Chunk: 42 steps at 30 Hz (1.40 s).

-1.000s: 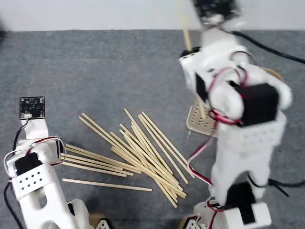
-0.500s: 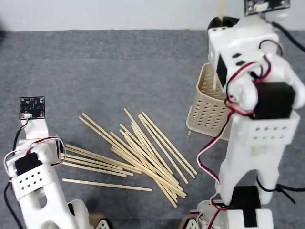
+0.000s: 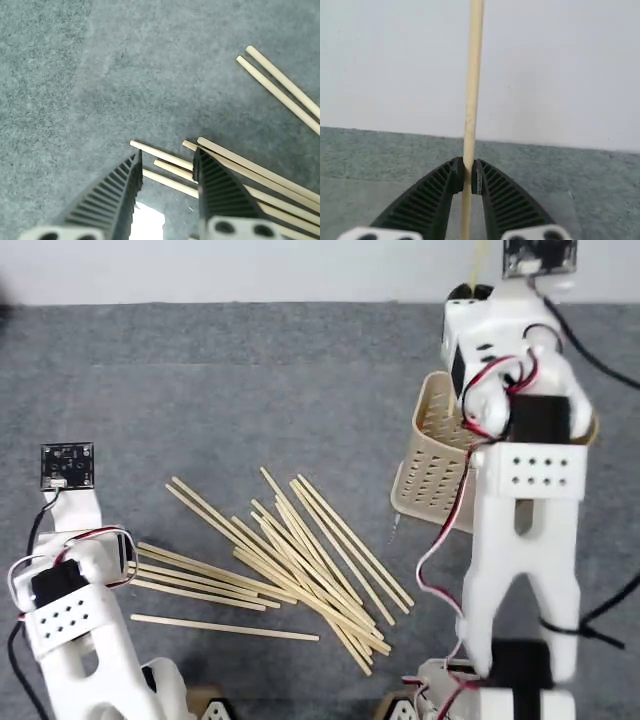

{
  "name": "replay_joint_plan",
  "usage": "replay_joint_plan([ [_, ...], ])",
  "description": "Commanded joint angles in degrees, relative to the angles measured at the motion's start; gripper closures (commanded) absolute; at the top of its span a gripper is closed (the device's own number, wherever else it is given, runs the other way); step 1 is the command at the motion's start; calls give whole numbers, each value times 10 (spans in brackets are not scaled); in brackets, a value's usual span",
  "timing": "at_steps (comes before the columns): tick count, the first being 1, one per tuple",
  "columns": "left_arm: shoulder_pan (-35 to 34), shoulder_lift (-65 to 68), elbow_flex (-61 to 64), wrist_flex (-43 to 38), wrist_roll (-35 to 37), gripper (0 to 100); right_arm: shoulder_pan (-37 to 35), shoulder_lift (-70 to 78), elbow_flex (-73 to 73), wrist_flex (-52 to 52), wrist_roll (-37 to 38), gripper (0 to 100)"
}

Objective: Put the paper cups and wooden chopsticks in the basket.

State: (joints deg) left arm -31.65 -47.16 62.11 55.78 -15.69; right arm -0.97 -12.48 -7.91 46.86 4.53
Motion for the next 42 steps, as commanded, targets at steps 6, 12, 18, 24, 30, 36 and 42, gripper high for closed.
replay_joint_plan([
  [6, 0, -19, -4, -13, 5, 836, 4, -181, 295, -239, -4, 991],
  [12, 0, -19, -3, -12, 5, 836, 7, -220, 407, -268, -4, 991],
  [18, -2, -18, -3, -11, 5, 836, 7, -227, 443, -258, -4, 842],
  [24, -2, -18, -3, -10, 5, 836, -22, -227, 310, -65, 12, 876],
  [30, 0, -18, -3, -10, 5, 836, -106, -221, 182, 157, 13, 883],
  [36, -1, -17, -3, -10, 5, 836, -206, -214, 212, 251, 50, 884],
  [42, 0, -19, 5, -11, 5, 836, -232, -98, 245, 254, 61, 879],
])
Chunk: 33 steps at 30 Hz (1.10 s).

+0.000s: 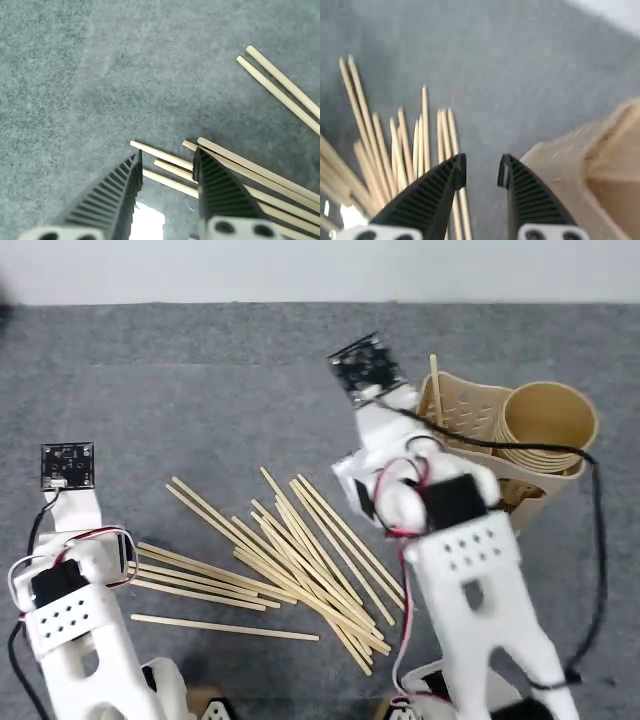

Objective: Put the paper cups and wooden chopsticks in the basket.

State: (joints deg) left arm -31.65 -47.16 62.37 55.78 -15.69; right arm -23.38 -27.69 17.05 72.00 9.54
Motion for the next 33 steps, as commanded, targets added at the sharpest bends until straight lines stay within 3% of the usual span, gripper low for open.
replay_joint_plan([
  [1, 0, -19, 5, -12, 5, 836, -7, 85, -6, -2, 11, 877],
  [7, 0, -19, 7, -12, 5, 836, -14, 278, -71, 2, 11, 788],
  [17, 0, -19, 7, -12, 5, 836, -35, 520, -233, 3, 35, 799],
  [33, 0, -19, 6, -12, 5, 836, -58, 617, -294, 30, 36, 801],
])
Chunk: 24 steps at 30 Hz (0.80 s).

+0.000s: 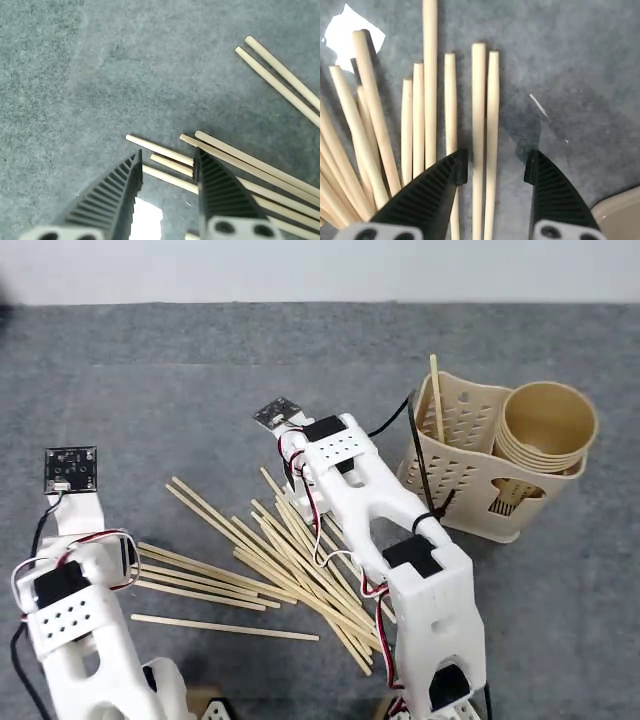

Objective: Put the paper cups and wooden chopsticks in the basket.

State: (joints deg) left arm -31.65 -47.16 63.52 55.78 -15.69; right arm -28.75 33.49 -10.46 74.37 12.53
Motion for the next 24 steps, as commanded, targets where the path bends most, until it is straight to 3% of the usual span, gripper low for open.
replay_joint_plan([
  [1, 0, -19, -6, -12, 5, 836, -2, 11, -18, 6, 7, 801],
  [3, 0, -19, -6, -12, 5, 836, -2, 22, -18, 5, 8, 816],
  [9, 0, -19, -6, -12, 5, 836, -3, 42, -19, 0, 33, 994],
  [15, 0, -19, -6, -12, 5, 836, -2, 31, -25, 7, 41, 991],
  [24, 0, -19, -7, -13, 5, 836, -11, -118, -76, 131, 41, 991],
])
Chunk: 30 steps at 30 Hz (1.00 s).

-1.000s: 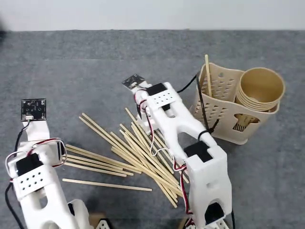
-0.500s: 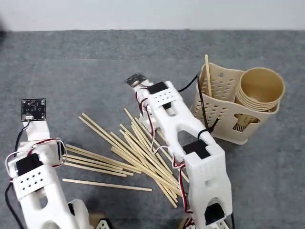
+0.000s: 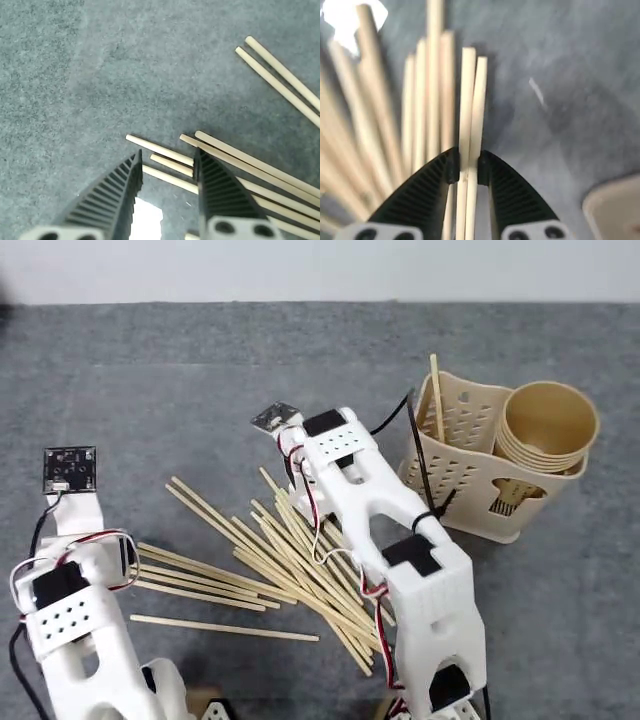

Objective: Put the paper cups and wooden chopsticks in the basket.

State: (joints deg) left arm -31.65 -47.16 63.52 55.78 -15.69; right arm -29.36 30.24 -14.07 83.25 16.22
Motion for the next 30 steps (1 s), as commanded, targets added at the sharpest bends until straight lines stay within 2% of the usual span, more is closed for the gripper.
replay_joint_plan([
  [1, 0, -19, -7, -13, 5, 836, -7, -106, -42, 52, 4, 991],
  [8, 0, -19, -7, -13, 5, 836, -22, -262, -42, 108, 4, 991],
  [15, 0, -19, -7, -13, 5, 836, -18, -450, -42, 96, 3, 991],
  [23, 0, -19, -7, -13, 5, 836, 22, -638, -40, -58, -1, 991],
  [30, 0, -19, -7, -13, 5, 836, 137, -681, -37, -204, -2, 990],
])
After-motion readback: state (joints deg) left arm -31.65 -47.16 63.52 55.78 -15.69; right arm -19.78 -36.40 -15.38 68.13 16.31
